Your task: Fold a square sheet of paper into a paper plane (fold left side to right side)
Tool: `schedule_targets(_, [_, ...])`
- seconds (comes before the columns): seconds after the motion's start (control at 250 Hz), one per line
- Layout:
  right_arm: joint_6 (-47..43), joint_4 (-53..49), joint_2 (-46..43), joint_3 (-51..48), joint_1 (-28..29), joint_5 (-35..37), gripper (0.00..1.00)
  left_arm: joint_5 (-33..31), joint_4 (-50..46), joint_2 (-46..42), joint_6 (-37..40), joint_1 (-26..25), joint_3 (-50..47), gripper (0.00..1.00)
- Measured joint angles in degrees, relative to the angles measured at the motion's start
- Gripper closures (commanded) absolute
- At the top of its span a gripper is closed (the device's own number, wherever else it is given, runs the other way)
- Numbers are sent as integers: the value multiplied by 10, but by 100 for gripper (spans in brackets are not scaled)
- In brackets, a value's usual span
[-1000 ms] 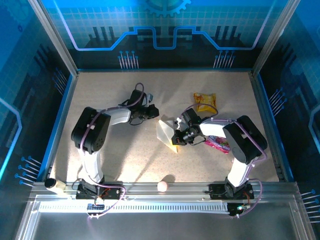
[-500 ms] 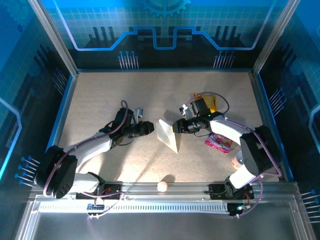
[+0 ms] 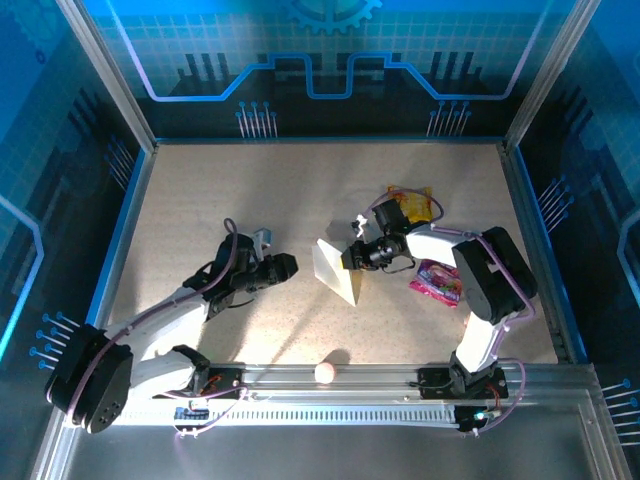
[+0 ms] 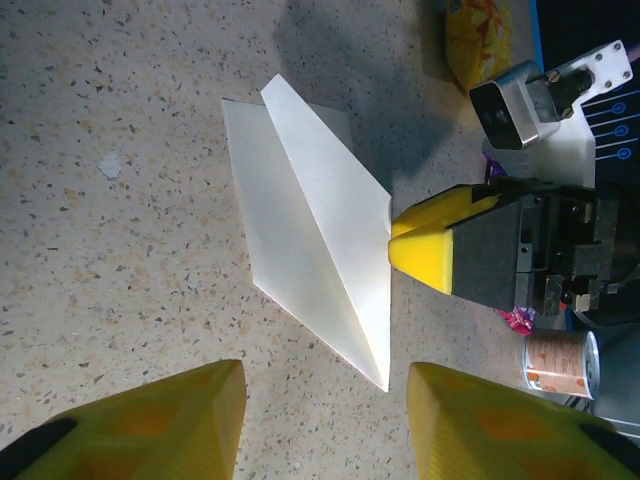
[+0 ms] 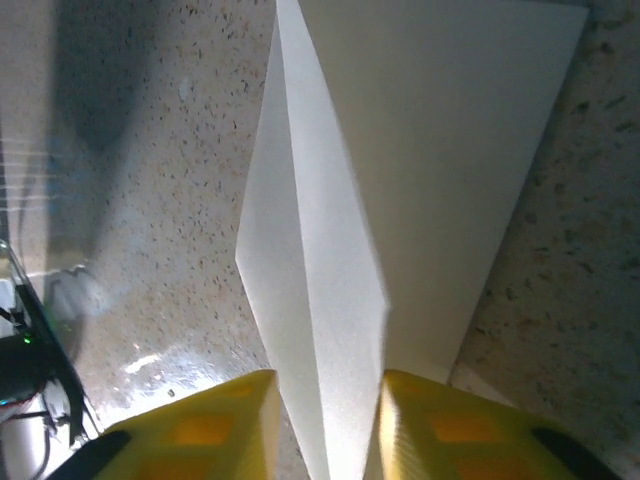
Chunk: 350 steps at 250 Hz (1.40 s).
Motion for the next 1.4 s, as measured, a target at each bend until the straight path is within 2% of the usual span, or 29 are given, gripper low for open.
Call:
schedule_targets(0.108, [1,11,5,0,0,-7,84,0,0,-10,-6,0,-2,43])
schedule_targets(0.288, [5,30,6,-6,0,-16,100,0,1,-29,-10,0,-2,40])
schedule_targets(0.396, [5,33,-4,-18,0,-15,100,4,5,-40,-15,1,-2,33])
schedule_targets(0.495, [5,32,-50,-34,-1,-15,100,12,35,-58,-39,9,-9,26])
schedule_targets(0.675, [12,57,-195,-46,-20,-41,100,38,134,-99,-90,38,-38,24])
schedule_targets(0.859, [36,92,-295,-48,-37,-100,100,98,172,-97,-100,40,-3,25])
schedule_targets(1.079, [71,98,-315,-47,-36,-168,100,160,226,-59,-98,39,48,28])
schedule_targets(1.398, [92,95,-332,-40,-28,-196,100,202,248,7,-94,20,91,33])
